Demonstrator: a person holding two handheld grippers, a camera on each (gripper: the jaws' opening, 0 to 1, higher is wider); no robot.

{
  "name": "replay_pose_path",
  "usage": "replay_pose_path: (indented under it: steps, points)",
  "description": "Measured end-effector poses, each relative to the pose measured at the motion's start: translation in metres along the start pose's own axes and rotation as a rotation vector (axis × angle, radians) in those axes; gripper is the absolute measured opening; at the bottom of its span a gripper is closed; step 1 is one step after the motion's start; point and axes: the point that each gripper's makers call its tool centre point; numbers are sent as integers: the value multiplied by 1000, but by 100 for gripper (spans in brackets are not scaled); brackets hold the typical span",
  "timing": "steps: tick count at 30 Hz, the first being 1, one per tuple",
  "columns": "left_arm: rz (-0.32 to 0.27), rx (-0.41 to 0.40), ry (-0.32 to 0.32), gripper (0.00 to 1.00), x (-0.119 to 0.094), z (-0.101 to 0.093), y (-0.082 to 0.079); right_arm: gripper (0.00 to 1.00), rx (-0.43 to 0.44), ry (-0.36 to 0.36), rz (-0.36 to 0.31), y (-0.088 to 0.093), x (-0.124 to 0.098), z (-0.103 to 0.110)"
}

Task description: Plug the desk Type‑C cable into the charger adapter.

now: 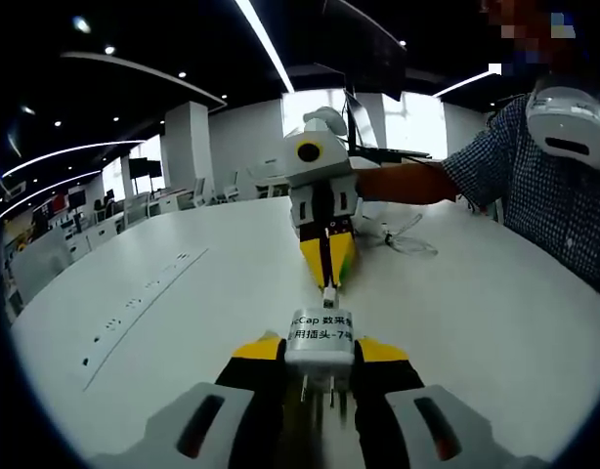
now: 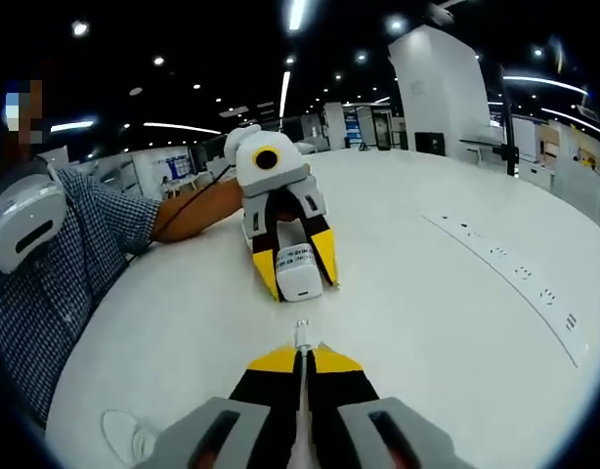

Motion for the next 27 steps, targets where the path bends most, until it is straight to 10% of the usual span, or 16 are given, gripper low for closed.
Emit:
replay_pose_path:
  steps: [27]
  points:
    - [-2,6,10,27,2,-4,-1,6,-25,-26,12,-11,19,-1]
Point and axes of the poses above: the point that each gripper's makers call its tool centre point, and the gripper's own axes: x roughly forward along the fingers, z roughly to its left, y roughly out of its underside, and after that the axes turned 3 degrees about -y, right-handed
